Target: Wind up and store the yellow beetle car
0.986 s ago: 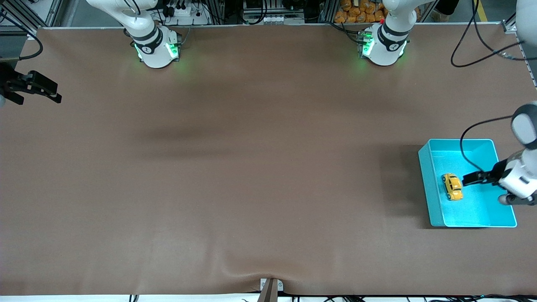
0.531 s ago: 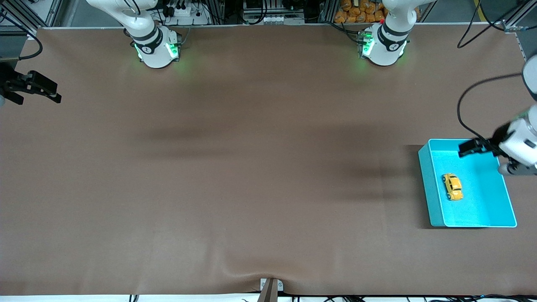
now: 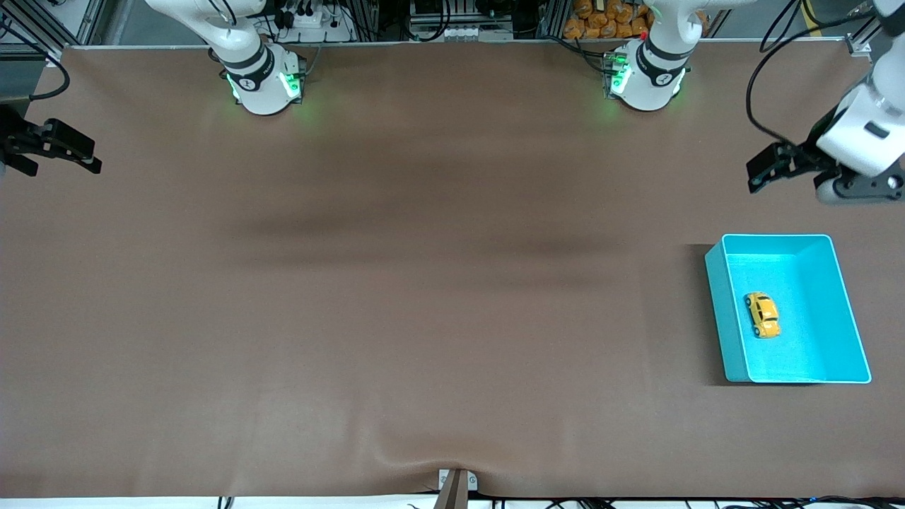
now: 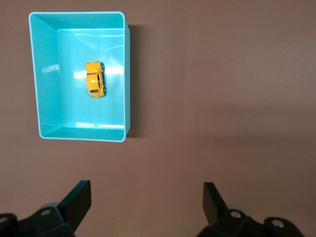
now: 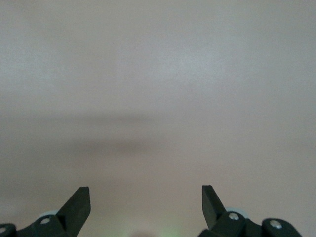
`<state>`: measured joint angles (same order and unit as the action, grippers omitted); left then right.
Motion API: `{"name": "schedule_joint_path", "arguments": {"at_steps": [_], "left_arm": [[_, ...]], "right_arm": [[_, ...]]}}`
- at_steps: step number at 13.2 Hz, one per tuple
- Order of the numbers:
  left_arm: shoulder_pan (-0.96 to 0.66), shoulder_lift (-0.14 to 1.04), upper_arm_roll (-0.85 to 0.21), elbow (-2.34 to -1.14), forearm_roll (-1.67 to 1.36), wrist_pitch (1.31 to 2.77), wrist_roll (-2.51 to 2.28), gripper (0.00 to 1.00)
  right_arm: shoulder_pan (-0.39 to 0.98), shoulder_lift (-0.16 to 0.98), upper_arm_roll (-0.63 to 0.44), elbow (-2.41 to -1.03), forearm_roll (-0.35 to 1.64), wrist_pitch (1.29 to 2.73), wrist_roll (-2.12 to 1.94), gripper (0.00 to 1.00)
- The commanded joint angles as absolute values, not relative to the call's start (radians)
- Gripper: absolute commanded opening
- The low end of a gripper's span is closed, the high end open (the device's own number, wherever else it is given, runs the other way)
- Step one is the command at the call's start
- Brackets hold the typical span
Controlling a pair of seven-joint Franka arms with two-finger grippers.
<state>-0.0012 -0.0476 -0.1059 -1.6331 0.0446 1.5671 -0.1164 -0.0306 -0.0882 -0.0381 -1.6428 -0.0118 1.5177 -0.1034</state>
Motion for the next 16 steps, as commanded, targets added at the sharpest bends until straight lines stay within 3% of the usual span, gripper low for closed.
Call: {"name": "schedule_joint_path", "arguments": {"at_steps": [1,8,16], "left_arm": [[-0.017,-0.058,-0.081,-1.589,-0.012,1.508,-0.109,1.00],[-0.063,-0.061,-0.038,-1.539,0.000,1.420,-0.037,1.00],[-0.060,-0.043,-0.029,-1.540,-0.046,1.486,-0.058,1.00]], "right_arm": [[-0.040,-0.084,-0.040,-1.621,-0.005,1.497,-0.100,1.00],[-0.040,-0.084,-0.040,-1.606,-0.005,1.456,-0.097,1.00],[-0.038,-0.078,-0.038,-1.606,0.000,1.456,-0.097,1.00]]}}
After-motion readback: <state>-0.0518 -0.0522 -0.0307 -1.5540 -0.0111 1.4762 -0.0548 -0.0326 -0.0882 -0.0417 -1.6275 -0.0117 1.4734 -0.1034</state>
